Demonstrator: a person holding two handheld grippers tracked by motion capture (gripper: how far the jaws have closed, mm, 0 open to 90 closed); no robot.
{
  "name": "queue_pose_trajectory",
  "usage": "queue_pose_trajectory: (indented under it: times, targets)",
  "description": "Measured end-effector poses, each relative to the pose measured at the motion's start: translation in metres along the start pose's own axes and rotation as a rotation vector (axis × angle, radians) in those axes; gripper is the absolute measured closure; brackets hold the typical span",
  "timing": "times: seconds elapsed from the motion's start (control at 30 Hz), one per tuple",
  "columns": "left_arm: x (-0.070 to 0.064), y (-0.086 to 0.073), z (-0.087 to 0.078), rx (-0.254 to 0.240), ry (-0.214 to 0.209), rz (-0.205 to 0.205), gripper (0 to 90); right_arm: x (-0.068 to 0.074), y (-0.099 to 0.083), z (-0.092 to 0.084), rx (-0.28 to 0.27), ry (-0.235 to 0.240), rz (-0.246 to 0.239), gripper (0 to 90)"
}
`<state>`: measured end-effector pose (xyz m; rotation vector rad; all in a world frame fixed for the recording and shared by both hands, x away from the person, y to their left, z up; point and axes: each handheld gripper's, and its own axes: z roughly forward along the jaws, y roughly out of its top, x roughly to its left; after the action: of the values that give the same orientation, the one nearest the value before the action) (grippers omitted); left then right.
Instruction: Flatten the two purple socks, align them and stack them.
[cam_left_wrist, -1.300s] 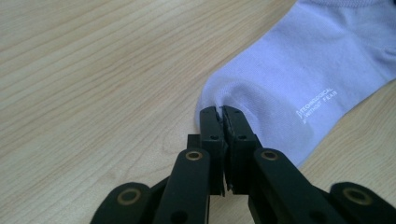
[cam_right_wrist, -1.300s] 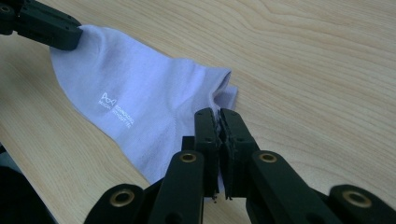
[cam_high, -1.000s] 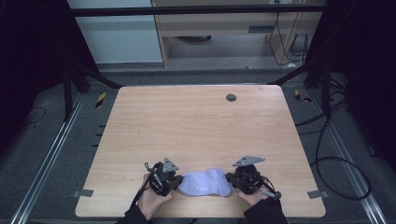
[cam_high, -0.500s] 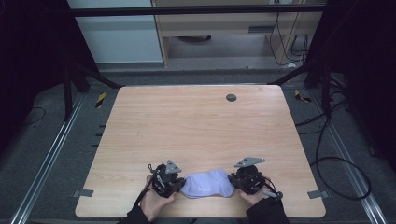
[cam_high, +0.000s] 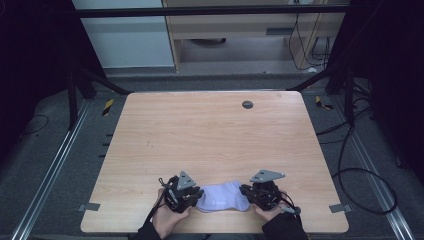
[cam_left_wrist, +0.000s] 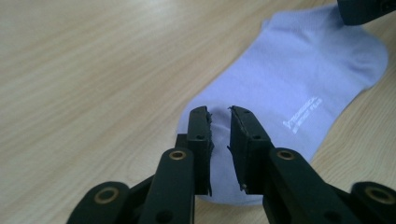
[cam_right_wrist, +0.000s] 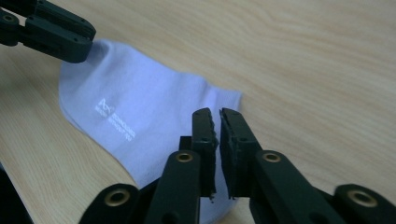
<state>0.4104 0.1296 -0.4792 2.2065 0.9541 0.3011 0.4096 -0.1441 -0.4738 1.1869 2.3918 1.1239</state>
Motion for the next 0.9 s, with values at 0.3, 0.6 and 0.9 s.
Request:
queue_pose_trajectory:
  times: [0.3,0.6,0.9]
  targets:
    - [-0.004,-0.005,0.009,0.027,-0.007,0.023,79.4,-0.011,-0.009,0.014,0.093,-0.012,0.040,90.0]
    - [0.020,-0.001,-0.014,-0.099,0.034,-0.009,65.7,-0.018,-0.002,-0.001,-0.021,-0.026,0.048,76.9]
    - [0.073,-0.011,-0.035,-0.164,0.109,-0.091,42.4,-0.058,-0.009,-0.017,-0.175,-0.193,0.113,49.2]
